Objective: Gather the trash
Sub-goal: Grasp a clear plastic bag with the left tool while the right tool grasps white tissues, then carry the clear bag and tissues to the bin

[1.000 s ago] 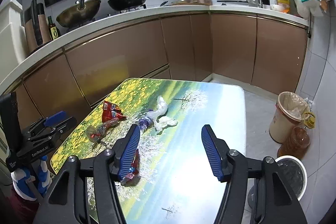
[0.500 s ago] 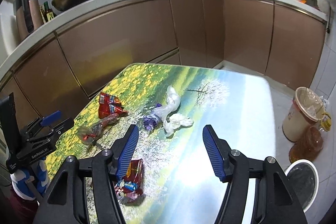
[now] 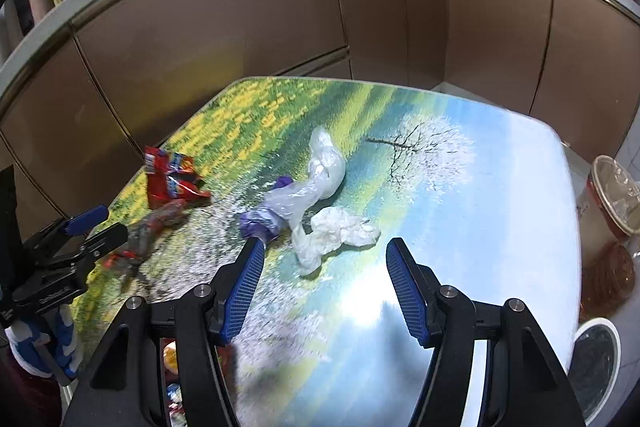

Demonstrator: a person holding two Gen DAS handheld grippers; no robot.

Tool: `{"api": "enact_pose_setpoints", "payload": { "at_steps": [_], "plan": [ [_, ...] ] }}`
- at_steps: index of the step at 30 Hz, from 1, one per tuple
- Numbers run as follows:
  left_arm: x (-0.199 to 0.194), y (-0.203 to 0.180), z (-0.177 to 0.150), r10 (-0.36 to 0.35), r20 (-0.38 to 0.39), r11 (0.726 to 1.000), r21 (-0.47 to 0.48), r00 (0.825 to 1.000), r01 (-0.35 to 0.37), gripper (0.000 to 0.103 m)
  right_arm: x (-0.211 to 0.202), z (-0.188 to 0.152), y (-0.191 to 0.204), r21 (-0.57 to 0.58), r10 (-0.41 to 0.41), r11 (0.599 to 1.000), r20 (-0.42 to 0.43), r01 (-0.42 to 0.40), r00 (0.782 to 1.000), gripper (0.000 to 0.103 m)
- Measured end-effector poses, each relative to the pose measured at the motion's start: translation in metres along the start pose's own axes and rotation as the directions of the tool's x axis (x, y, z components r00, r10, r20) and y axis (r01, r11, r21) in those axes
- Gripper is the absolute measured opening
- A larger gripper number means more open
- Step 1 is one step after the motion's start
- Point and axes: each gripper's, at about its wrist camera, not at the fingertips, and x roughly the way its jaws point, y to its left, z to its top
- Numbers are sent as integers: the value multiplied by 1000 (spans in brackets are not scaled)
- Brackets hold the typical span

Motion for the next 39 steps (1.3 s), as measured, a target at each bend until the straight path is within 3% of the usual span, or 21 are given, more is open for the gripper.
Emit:
{"api": "enact_pose_setpoints", "payload": {
  "at_steps": [8, 13, 17, 20, 25, 39],
  "plan": [
    [22, 11, -2, -43, -52, 998, -51, 998, 40, 68, 47, 8, -11, -18, 4, 1000, -44, -4, 999, 62],
    [32, 9, -7, -54, -81, 997, -50, 995, 50, 66, 62, 9, -14, -44, 4, 999, -68, -7, 998, 56],
    [34, 4, -11, -49, -100, 998, -31, 994, 46, 47, 63, 7, -11, -74, -5, 997, -73, 0, 997, 46],
    [34, 2, -15, -49, -110, 999, -29, 993, 46, 37, 61, 4, -10, -90, -4, 996, -79, -3, 997, 30],
    [24, 0, -21, -49, -107, 999, -21, 993, 47, 19, 50, -7, -6, -100, -5, 995, -87, -4, 996, 16],
    [-46, -24, -21, -1, 28, 999, 53, 1000, -1, 16, -36, -48, -8, -53, 4, 999, -22, -5, 1000, 14]
  ]
}}
